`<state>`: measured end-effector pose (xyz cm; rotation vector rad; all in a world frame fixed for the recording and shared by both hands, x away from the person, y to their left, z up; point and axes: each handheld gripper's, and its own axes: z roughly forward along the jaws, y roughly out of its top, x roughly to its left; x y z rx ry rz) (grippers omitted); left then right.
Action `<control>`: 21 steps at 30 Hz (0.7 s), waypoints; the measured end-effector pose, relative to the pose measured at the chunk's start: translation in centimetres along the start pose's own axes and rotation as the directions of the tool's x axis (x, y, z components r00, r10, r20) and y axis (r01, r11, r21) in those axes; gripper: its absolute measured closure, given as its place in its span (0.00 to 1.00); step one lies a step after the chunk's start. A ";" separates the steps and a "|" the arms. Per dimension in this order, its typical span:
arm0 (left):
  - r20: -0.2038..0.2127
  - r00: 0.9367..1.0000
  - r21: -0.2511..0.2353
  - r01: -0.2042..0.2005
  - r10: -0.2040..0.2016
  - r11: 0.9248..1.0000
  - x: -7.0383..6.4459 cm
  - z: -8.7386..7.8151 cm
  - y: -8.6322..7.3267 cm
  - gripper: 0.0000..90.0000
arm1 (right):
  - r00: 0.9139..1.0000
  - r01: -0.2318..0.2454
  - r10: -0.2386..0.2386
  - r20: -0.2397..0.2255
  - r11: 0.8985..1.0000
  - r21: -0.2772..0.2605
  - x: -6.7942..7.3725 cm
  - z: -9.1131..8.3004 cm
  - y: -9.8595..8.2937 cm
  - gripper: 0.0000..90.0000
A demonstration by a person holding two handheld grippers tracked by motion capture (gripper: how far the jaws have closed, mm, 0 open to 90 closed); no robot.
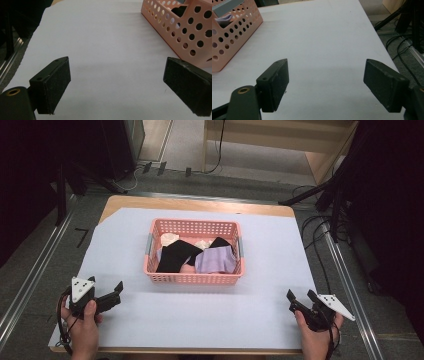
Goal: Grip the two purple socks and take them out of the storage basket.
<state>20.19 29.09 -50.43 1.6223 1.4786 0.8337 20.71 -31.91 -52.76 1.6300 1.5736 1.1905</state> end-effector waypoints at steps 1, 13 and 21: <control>0.000 1.000 0.000 0.000 0.000 1.000 0.0 0.0 0.0 0.09 | 1.000 0.015 -0.015 0.007 1.000 -0.010 0.1 -0.1 0.0 0.26; -0.005 1.000 0.006 -0.003 0.004 1.000 -0.1 0.0 0.0 0.09 | 0.999 0.021 -0.022 -0.036 0.999 -0.025 2.5 -1.0 2.0 0.37; -0.002 1.000 0.009 0.000 0.000 1.000 -0.1 0.1 0.0 0.09 | 0.994 -0.001 -0.011 -0.110 0.994 -0.107 4.8 -1.0 5.0 0.42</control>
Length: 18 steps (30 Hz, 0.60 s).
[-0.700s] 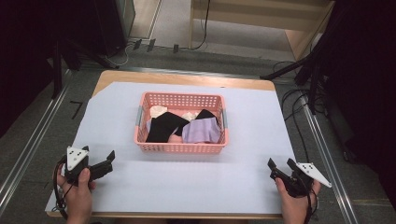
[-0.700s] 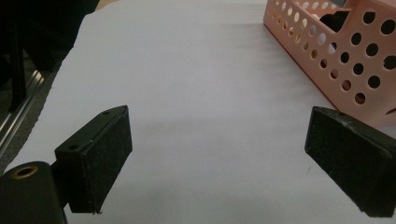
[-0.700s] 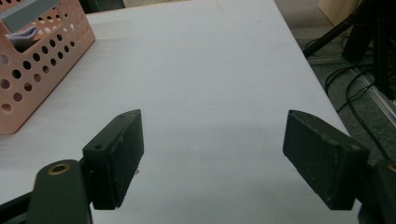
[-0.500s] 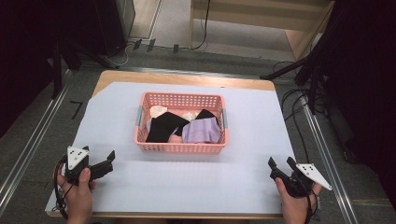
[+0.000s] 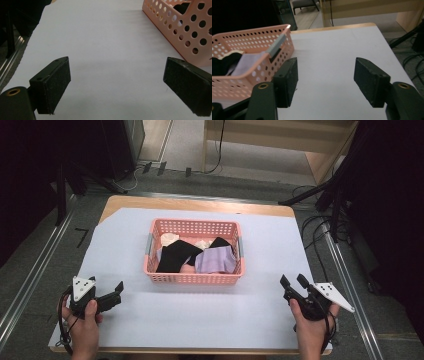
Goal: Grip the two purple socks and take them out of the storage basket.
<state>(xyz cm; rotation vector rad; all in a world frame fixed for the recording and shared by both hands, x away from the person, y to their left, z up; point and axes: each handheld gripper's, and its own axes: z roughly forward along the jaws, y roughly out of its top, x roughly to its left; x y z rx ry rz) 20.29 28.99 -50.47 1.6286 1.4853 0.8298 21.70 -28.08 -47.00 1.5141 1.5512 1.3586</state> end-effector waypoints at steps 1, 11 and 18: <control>0.002 1.000 0.002 0.001 -0.001 1.000 0.0 0.0 0.0 0.09 | 1.000 0.005 -0.005 -0.009 1.000 0.001 0.4 0.3 0.3 0.43; 0.011 1.000 0.010 0.018 -0.018 1.000 0.2 0.1 0.1 0.09 | 0.997 0.044 -0.044 -0.066 0.999 0.008 4.8 3.8 2.4 0.49; 0.012 1.000 0.012 0.021 -0.021 1.000 0.2 0.1 0.1 0.09 | 0.995 0.054 -0.046 -0.091 0.994 0.094 7.3 6.4 2.7 0.60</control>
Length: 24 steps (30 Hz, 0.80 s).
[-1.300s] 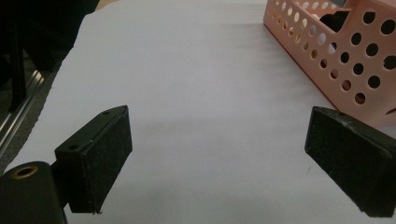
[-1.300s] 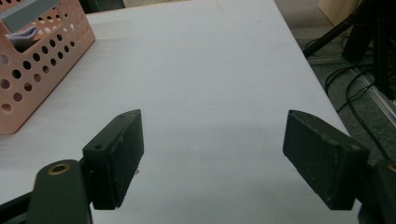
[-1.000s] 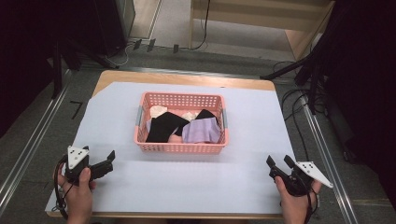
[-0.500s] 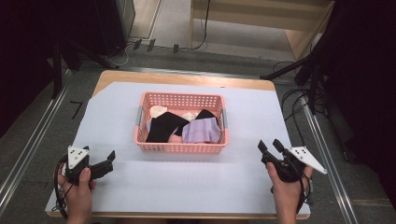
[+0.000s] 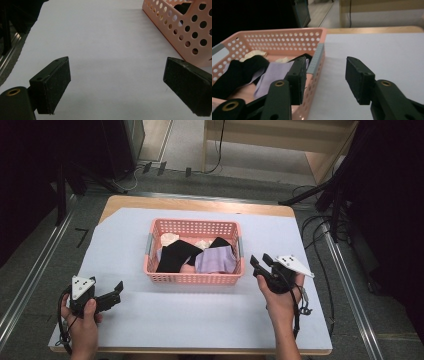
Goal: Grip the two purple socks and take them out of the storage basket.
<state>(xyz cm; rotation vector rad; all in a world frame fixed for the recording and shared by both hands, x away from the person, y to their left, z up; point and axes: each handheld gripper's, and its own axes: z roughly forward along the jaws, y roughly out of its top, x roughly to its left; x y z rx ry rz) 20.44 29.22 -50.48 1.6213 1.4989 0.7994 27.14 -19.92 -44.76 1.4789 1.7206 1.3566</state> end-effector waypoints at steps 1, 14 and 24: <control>0.000 1.000 0.001 0.000 0.000 1.000 0.0 0.0 0.0 0.09 | 1.000 0.002 -0.002 -0.026 1.000 0.018 0.6 0.7 0.1 0.62; -0.001 1.000 0.006 -0.003 0.003 1.000 0.0 0.0 0.0 0.09 | 0.991 0.130 -0.128 -0.027 0.981 0.142 3.7 3.8 0.1 0.75; 0.004 1.000 0.008 -0.002 0.002 1.000 0.1 0.0 0.0 0.09 | 0.979 0.199 -0.202 -0.007 0.958 0.207 4.8 5.7 0.2 0.78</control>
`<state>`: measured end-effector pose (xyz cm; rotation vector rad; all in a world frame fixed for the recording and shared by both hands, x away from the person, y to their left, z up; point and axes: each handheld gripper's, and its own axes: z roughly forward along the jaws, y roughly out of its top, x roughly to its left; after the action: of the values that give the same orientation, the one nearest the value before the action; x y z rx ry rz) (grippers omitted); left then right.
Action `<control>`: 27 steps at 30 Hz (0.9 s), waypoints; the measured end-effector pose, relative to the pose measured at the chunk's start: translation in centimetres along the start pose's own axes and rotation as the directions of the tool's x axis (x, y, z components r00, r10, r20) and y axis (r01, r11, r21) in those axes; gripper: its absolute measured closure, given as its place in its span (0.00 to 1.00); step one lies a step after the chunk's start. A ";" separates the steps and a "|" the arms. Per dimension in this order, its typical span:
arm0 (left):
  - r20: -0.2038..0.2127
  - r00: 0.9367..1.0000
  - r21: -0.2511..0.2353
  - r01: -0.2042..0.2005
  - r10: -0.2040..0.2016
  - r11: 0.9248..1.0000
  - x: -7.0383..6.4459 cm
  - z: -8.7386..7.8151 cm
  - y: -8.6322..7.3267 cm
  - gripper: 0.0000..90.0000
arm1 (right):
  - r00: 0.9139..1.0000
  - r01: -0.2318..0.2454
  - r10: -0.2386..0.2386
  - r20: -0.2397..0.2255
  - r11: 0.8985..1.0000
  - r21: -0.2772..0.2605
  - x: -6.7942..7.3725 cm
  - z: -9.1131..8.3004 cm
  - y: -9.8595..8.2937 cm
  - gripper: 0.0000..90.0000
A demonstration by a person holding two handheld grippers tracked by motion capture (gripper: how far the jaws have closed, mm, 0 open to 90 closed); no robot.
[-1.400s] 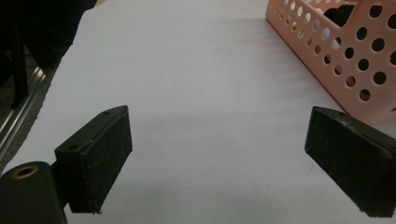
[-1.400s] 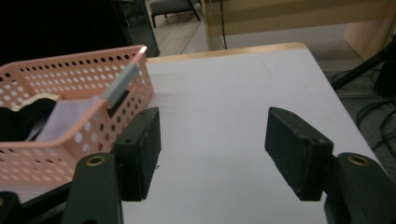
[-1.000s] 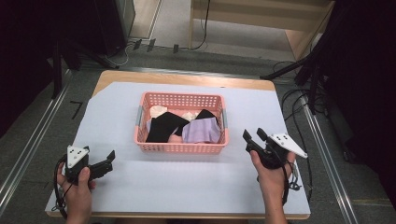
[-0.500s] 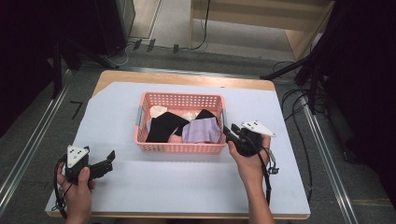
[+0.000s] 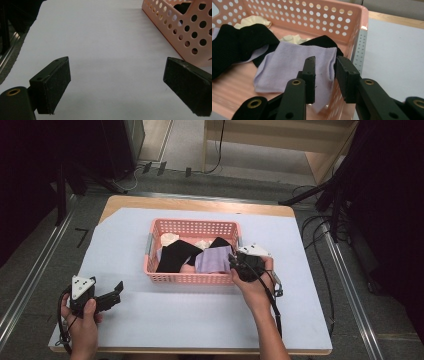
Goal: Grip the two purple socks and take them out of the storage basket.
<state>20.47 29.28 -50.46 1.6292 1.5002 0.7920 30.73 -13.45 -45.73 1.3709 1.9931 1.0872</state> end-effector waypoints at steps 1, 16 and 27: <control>0.000 1.000 0.000 0.000 0.000 1.000 0.0 0.0 0.0 0.09 | 1.000 0.000 0.000 0.000 1.000 0.000 0.0 0.0 0.0 0.78; -0.002 1.000 0.004 0.002 -0.002 1.000 0.0 0.0 0.0 0.09 | 0.999 0.035 -0.036 0.015 0.994 0.107 0.4 1.3 0.5 0.82; -0.001 1.000 0.004 0.003 -0.003 1.000 0.0 0.0 0.0 0.09 | 0.999 -0.005 0.009 -0.039 0.994 0.108 -0.6 0.8 0.7 0.98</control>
<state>20.52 29.30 -50.47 1.6300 1.5057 0.7891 31.92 -13.57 -45.61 1.4221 2.1047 1.0301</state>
